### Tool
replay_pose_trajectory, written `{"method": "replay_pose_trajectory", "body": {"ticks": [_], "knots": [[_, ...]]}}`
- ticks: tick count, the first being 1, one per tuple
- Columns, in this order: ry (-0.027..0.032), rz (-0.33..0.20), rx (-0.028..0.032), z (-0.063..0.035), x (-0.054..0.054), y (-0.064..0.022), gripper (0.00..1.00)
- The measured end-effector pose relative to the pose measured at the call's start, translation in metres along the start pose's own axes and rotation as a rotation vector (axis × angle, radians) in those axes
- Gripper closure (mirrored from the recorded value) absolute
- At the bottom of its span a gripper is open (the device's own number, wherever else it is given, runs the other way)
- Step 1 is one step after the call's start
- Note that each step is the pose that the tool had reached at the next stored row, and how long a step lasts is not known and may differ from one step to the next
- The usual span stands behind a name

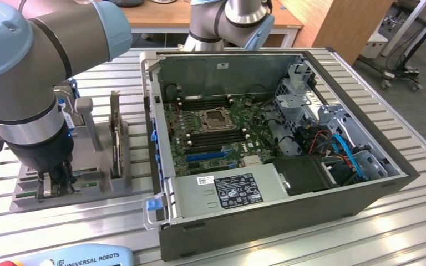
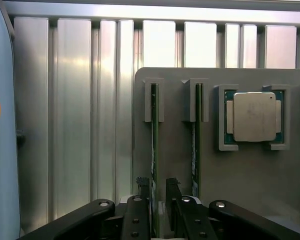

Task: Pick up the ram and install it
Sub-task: 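Pick up the ram and move it above insertion slot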

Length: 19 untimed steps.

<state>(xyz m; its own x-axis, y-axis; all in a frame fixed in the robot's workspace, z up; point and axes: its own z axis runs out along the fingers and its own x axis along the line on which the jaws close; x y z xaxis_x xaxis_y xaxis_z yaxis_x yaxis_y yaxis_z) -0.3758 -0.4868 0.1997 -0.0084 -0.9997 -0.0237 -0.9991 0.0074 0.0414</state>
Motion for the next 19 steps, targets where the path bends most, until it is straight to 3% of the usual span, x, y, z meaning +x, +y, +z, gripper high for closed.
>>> {"method": "replay_pose_trajectory", "body": {"ticks": [19], "knots": [[0.0002, 0.0, -0.0002, -0.0024, -0.0001, 0.0002, 0.73]]}}
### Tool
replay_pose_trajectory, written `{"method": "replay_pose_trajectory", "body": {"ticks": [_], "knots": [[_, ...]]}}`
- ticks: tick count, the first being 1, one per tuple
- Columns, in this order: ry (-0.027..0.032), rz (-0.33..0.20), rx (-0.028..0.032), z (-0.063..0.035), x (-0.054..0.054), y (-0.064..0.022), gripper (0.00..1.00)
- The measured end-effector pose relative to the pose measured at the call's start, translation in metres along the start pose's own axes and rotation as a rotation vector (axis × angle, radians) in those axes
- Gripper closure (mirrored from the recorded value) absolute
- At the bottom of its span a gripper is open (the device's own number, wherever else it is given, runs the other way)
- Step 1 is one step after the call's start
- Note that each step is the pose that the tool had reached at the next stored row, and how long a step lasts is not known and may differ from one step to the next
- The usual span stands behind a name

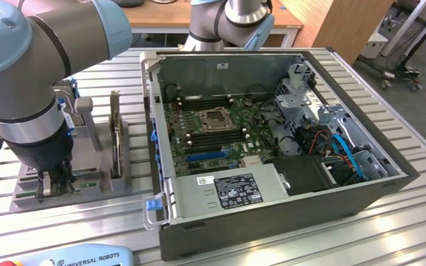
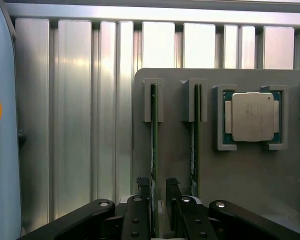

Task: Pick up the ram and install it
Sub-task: 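Pick up the ram and move it above insertion slot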

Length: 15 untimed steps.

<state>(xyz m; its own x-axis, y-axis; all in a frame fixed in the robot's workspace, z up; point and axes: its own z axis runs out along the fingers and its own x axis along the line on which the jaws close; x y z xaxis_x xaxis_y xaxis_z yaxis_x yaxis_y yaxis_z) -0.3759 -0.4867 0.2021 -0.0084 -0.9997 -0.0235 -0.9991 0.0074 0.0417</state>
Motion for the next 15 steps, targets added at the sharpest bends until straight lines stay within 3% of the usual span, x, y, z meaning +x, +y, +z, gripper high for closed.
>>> {"method": "replay_pose_trajectory", "body": {"ticks": [13, 15], "knots": [[0.0, 0.0, 0.0001, 0.0, 0.0, 0.0, 0.73], [0.0, 0.0, 0.0001, 0.0, 0.0, 0.0, 0.8]]}}
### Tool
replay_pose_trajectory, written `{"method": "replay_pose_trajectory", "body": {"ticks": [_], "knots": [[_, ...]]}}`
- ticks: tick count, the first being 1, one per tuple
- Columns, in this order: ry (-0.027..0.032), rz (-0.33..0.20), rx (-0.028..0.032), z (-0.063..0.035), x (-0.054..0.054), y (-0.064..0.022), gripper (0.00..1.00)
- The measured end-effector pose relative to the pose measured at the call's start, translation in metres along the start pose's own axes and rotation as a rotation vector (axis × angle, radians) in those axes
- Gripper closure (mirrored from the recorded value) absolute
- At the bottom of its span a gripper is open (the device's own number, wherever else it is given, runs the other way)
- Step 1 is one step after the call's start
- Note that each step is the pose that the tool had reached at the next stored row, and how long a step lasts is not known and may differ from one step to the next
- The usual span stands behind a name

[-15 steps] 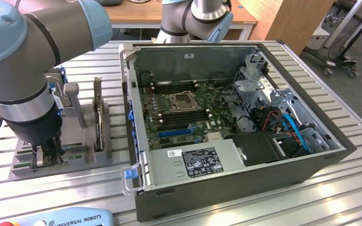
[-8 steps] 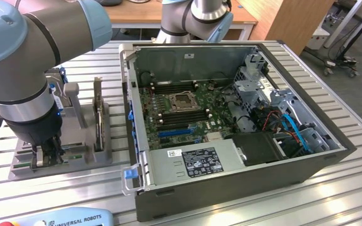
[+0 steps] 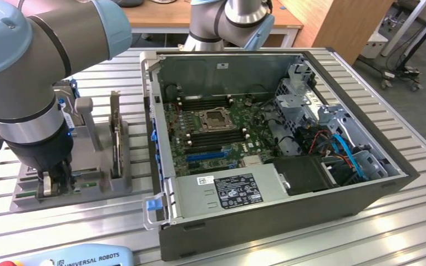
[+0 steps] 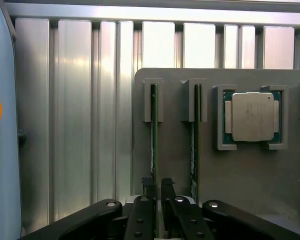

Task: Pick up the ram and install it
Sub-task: 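Pick up the ram and move it above insertion slot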

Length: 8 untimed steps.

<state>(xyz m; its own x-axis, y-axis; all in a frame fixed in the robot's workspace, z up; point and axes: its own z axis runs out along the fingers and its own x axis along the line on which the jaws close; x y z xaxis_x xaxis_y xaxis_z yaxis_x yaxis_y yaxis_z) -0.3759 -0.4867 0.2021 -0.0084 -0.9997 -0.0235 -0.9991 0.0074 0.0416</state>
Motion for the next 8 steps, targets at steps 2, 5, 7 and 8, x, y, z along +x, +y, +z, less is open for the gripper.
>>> {"method": "replay_pose_trajectory", "body": {"ticks": [2, 5, 7, 8], "knots": [[-0.0001, 0.0, 0.0, 0.0, 0.0, 0.0, 0.87], [0.0, 0.0, 0.0, 0.0, 0.0, 0.0, 0.88], [-0.0001, 0.0, 0.0, 0.0, 0.0, 0.0, 0.88], [-0.0001, 0.0, 0.0, 0.0, 0.0, 0.0, 0.88]]}}
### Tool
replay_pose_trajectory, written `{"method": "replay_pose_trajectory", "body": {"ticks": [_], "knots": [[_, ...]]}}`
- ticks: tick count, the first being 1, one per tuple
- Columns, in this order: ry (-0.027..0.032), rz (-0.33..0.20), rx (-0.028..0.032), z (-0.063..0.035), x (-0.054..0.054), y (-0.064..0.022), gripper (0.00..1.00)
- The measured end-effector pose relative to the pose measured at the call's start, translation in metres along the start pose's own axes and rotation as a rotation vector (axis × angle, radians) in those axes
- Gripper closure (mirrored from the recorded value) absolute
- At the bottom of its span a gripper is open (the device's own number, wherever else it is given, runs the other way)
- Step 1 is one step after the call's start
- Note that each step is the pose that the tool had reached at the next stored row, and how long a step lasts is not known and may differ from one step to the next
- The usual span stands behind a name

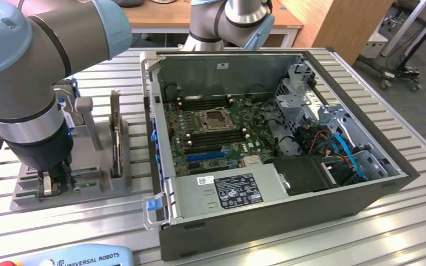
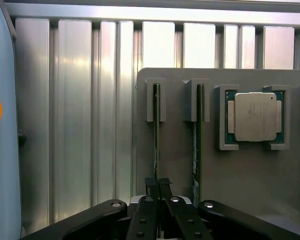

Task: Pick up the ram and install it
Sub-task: 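Pick up the ram and move it above insertion slot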

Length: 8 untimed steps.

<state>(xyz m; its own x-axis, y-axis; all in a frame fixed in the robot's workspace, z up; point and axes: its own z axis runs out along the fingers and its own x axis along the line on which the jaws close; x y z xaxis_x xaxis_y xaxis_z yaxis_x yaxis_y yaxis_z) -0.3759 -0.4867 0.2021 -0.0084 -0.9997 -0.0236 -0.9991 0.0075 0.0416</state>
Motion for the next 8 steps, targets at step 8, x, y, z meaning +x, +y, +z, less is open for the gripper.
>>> {"method": "replay_pose_trajectory", "body": {"ticks": [8], "knots": [[0.0002, 0.0, -0.0001, 0.0002, 0.0001, 0.0, 0.88]]}}
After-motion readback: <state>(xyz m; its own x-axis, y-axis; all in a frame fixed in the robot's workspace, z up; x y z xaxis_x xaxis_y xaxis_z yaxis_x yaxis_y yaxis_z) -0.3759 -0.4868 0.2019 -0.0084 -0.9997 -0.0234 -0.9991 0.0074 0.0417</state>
